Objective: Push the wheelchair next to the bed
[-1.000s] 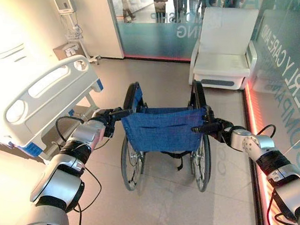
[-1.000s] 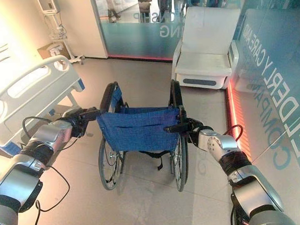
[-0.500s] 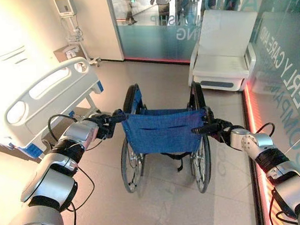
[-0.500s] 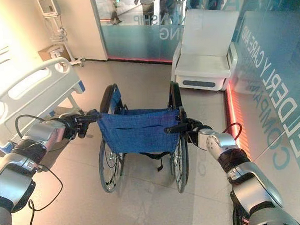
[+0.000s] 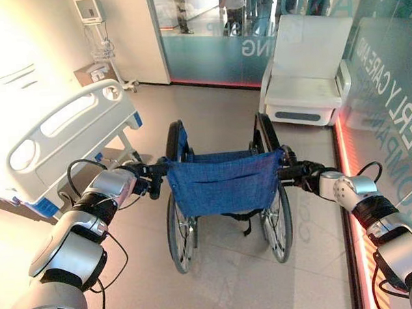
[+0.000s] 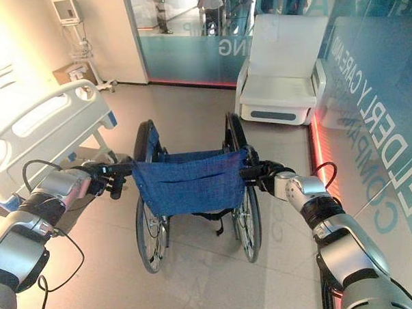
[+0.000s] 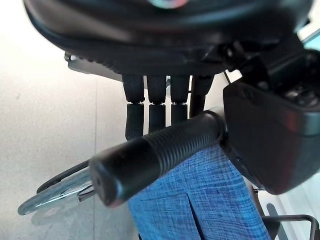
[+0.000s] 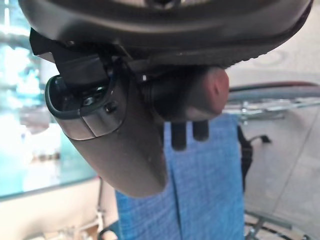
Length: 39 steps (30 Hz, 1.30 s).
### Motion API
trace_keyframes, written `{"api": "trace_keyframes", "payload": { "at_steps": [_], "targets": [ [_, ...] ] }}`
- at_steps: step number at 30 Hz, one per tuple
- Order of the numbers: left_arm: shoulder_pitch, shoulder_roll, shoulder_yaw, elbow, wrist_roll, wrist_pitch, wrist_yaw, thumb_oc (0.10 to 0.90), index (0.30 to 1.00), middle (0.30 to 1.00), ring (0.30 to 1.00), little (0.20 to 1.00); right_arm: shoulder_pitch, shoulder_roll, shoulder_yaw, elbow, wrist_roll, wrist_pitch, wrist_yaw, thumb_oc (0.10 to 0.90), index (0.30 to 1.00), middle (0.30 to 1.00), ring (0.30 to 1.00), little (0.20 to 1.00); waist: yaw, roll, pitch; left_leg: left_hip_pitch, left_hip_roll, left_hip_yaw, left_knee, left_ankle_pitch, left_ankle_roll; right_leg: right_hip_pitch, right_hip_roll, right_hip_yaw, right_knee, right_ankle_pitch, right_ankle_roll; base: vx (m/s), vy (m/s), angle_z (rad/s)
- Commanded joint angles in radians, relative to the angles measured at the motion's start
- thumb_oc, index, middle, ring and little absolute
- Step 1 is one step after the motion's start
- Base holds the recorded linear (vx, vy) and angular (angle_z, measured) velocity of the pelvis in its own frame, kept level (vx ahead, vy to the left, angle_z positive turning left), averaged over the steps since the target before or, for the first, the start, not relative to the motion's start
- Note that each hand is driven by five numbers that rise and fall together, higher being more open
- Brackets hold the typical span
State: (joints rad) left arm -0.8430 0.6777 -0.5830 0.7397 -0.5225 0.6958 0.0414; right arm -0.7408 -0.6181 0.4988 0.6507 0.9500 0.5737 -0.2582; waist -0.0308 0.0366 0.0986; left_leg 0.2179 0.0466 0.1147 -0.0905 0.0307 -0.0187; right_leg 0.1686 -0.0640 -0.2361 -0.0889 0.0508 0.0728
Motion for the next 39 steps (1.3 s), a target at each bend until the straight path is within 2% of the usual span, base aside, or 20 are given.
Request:
{"api": "trace_keyframes", "payload": {
  "at_steps": [1, 7, 13, 15, 16, 18, 19, 20, 24, 26, 29, 32, 39],
  "targets": [
    [-0.247, -0.153, -0.094, 0.025, -0.087, -0.087, -0.083, 0.400, 0.300, 0.300, 0.300, 0.300, -0.296, 0.210, 0.032, 0.005, 0.117, -0.092, 0.071, 0.400, 0.300, 0.300, 0.300, 0.300, 0.044, -0.025, -0.051, -0.029, -0.088, 0.016, 0.003, -0.037, 0.000, 0.026, -0.011, -0.019, 0.002, -0.023, 0.023, 0.00, 0.000, 0.00],
    [-0.251, -0.180, -0.110, 0.058, 0.001, -0.071, -0.130, 0.400, 0.300, 0.300, 0.300, 0.300, -0.306, 0.244, 0.030, 0.040, 0.096, -0.100, 0.064, 0.400, 0.300, 0.300, 0.300, 0.300, 0.043, -0.027, -0.056, -0.029, -0.088, 0.014, 0.003, -0.036, 0.001, 0.027, -0.012, -0.015, 0.002, -0.023, 0.023, 0.00, 0.000, 0.00],
    [-0.238, -0.203, -0.119, 0.069, -0.051, -0.065, -0.137, 0.400, 0.300, 0.300, 0.300, 0.300, -0.306, 0.262, 0.036, 0.060, 0.063, -0.076, 0.096, 0.400, 0.300, 0.300, 0.300, 0.300, 0.044, -0.029, -0.055, -0.027, -0.089, 0.015, 0.003, -0.035, 0.003, 0.028, -0.014, -0.014, 0.002, -0.021, 0.024, 0.00, 0.000, 0.00],
    [-0.218, -0.222, -0.107, 0.065, -0.178, -0.068, -0.113, 0.400, 0.300, 0.300, 0.300, 0.300, -0.300, 0.267, 0.047, 0.065, 0.034, -0.046, 0.134, 0.400, 0.300, 0.300, 0.300, 0.300, 0.043, -0.031, -0.056, -0.027, -0.089, 0.016, 0.003, -0.035, 0.003, 0.027, -0.014, -0.012, 0.002, -0.020, 0.024, 0.00, 0.000, 0.00],
    [-0.216, -0.224, -0.107, 0.064, -0.196, -0.069, -0.108, 0.400, 0.300, 0.300, 0.300, 0.300, -0.299, 0.268, 0.048, 0.066, 0.032, -0.045, 0.136, 0.400, 0.300, 0.300, 0.300, 0.300, 0.043, -0.031, -0.056, -0.027, -0.089, 0.016, 0.003, -0.035, 0.003, 0.027, -0.015, -0.012, 0.002, -0.020, 0.025, 0.00, 0.000, 0.00],
    [-0.184, -0.250, -0.086, 0.047, -0.361, -0.076, -0.059, 0.400, 0.300, 0.300, 0.300, 0.300, -0.288, 0.268, 0.055, 0.065, 0.012, -0.044, 0.152, 0.400, 0.300, 0.300, 0.300, 0.300, 0.044, -0.032, -0.055, -0.027, -0.088, 0.016, 0.003, -0.033, 0.003, 0.026, -0.015, -0.011, 0.002, -0.018, 0.025, 0.00, 0.000, 0.00],
    [-0.173, -0.257, -0.079, 0.042, -0.395, -0.083, -0.055, 0.400, 0.300, 0.300, 0.300, 0.300, -0.283, 0.268, 0.054, 0.063, 0.007, -0.045, 0.155, 0.400, 0.300, 0.300, 0.300, 0.300, 0.044, -0.033, -0.054, -0.026, -0.088, 0.016, 0.003, -0.034, 0.004, 0.026, -0.015, -0.010, 0.002, -0.018, 0.025, 0.00, 0.000, 0.00],
    [-0.152, -0.272, -0.060, 0.032, -0.492, -0.091, -0.023, 0.400, 0.300, 0.300, 0.300, 0.300, -0.275, 0.268, 0.054, 0.061, 0.001, -0.049, 0.159, 0.400, 0.300, 0.300, 0.300, 0.300, 0.044, -0.033, -0.053, -0.025, -0.088, 0.016, 0.003, -0.034, 0.004, 0.026, -0.016, -0.011, 0.002, -0.017, 0.025, 0.00, 0.000, 0.00],
    [-0.077, -0.334, 0.009, -0.006, -0.716, -0.149, 0.053, 0.400, 0.300, 0.300, 0.300, 0.300, -0.248, 0.274, 0.044, 0.027, 0.044, -0.058, 0.143, 0.400, 0.300, 0.300, 0.300, 0.300, 0.043, -0.039, -0.048, -0.021, -0.086, 0.021, 0.003, -0.036, 0.004, 0.026, -0.017, -0.009, 0.002, -0.013, 0.026, 0.00, 0.000, 0.00],
    [-0.064, -0.345, 0.022, -0.017, -0.749, -0.160, 0.065, 0.400, 0.300, 0.300, 0.300, 0.300, -0.243, 0.274, 0.043, 0.019, 0.069, -0.059, 0.138, 0.400, 0.300, 0.300, 0.300, 0.300, 0.043, -0.040, -0.048, -0.021, -0.086, 0.021, 0.003, -0.037, 0.005, 0.026, -0.017, -0.008, 0.002, -0.013, 0.026, 0.00, 0.000, 0.00],
    [-0.014, -0.381, 0.067, -0.061, -0.870, -0.203, 0.081, 0.400, 0.300, 0.300, 0.300, 0.300, -0.219, 0.286, 0.021, -0.022, 0.220, -0.061, 0.095, 0.400, 0.300, 0.300, 0.300, 0.300, 0.044, -0.043, -0.045, -0.019, -0.085, 0.025, 0.003, -0.039, 0.007, 0.026, -0.018, -0.011, 0.002, -0.011, 0.025, 0.00, 0.000, 0.00],
    [0.020, -0.400, 0.097, -0.115, -0.973, -0.230, 0.096, 0.400, 0.300, 0.300, 0.300, 0.300, -0.195, 0.293, 0.004, -0.055, 0.303, -0.077, 0.064, 0.400, 0.300, 0.300, 0.300, 0.300, 0.048, -0.044, -0.045, -0.017, -0.083, 0.028, 0.003, -0.040, 0.007, 0.028, -0.020, -0.018, 0.002, -0.010, 0.026, 0.00, 0.004, -0.01],
    [0.072, -0.398, 0.119, -0.196, -1.163, -0.266, 0.103, 0.400, 0.300, 0.300, 0.300, 0.300, -0.171, 0.277, -0.020, -0.088, 0.388, -0.086, 0.042, 0.400, 0.300, 0.300, 0.300, 0.300, 0.054, -0.046, -0.052, -0.015, -0.082, 0.028, 0.003, -0.046, 0.007, 0.031, -0.026, -0.027, 0.002, -0.010, 0.030, 0.01, 0.006, -0.01]
  ]
}}
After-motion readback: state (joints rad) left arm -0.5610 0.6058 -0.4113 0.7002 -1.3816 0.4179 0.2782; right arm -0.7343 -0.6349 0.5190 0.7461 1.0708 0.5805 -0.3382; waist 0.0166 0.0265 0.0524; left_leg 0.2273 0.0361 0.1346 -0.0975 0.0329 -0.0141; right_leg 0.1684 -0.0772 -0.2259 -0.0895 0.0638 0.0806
